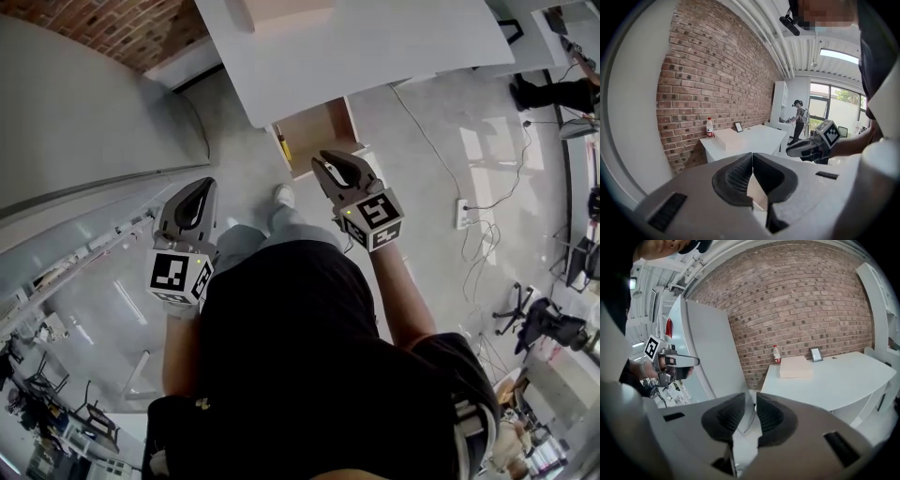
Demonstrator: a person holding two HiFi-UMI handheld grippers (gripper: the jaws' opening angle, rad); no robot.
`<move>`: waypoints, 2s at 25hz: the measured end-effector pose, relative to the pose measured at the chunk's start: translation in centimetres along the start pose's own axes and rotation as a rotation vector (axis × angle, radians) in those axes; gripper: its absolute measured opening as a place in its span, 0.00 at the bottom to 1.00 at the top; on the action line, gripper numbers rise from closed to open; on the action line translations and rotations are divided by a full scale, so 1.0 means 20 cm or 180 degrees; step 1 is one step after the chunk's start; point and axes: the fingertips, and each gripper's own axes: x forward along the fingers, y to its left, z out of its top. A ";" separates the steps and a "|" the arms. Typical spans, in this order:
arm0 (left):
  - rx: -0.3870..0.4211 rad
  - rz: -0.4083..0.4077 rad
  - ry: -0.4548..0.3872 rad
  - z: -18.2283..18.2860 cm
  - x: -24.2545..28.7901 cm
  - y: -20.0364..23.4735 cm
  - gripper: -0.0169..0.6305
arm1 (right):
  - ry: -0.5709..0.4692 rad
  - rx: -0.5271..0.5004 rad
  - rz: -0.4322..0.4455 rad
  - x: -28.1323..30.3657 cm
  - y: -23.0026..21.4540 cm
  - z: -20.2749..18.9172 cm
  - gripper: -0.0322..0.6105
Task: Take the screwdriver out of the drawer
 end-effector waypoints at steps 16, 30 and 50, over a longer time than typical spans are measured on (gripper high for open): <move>-0.0273 0.0146 0.0433 -0.35 0.09 0.24 0.03 | 0.0687 0.0298 0.0001 0.53 -0.21 -0.57 0.16; -0.0297 0.0123 0.0803 -0.63 0.17 0.47 0.03 | 0.1219 0.0539 -0.0316 1.06 -0.49 -1.17 0.16; -0.0510 0.0011 0.1200 -1.00 0.21 0.55 0.03 | 0.1745 0.0387 -0.0309 1.62 -0.69 -1.79 0.18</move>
